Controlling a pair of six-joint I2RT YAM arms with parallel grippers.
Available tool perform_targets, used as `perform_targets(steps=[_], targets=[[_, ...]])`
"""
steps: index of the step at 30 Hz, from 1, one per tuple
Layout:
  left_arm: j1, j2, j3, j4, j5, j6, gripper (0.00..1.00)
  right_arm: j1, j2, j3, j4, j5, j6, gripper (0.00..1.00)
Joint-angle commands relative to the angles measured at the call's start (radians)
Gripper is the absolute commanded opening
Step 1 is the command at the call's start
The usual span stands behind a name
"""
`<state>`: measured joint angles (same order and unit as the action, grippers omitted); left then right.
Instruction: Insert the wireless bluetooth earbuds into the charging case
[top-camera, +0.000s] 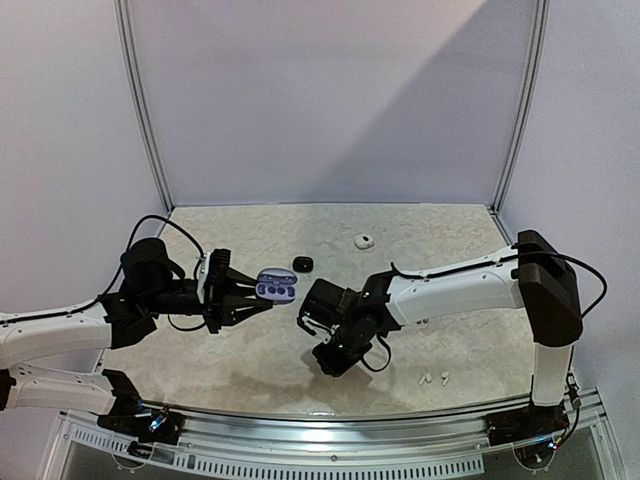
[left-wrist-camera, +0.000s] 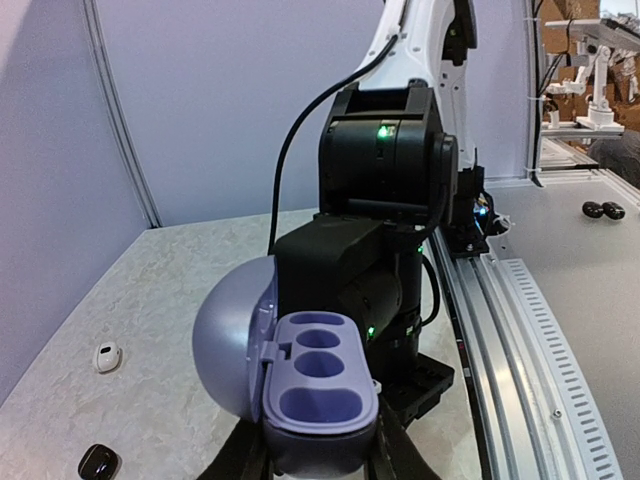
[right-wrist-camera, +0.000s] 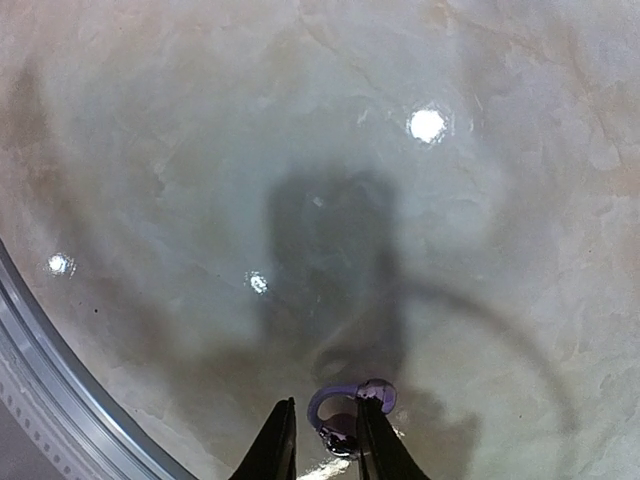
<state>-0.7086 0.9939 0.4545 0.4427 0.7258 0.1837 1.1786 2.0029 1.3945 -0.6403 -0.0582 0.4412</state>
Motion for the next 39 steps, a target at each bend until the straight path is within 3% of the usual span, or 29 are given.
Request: perform_targets(steps=[1,19,32,39], targets=[[0.008,-0.011,-0.017,-0.009,0.0,0.01,0.0,-0.009,0.017,0.001,-0.036,0.029,0.005,0.22],[0.008,-0.006,-0.013,-0.012,0.001,0.011,0.0,-0.033,0.019,-0.01,-0.055,0.046,0.016,0.2],[0.009,-0.005,-0.006,-0.017,0.001,0.013,0.0,-0.045,0.005,-0.048,-0.026,0.025,0.03,0.26],[0.009,-0.005,-0.004,-0.019,0.003,0.013,0.0,-0.049,-0.001,-0.051,-0.015,0.027,0.04,0.22]])
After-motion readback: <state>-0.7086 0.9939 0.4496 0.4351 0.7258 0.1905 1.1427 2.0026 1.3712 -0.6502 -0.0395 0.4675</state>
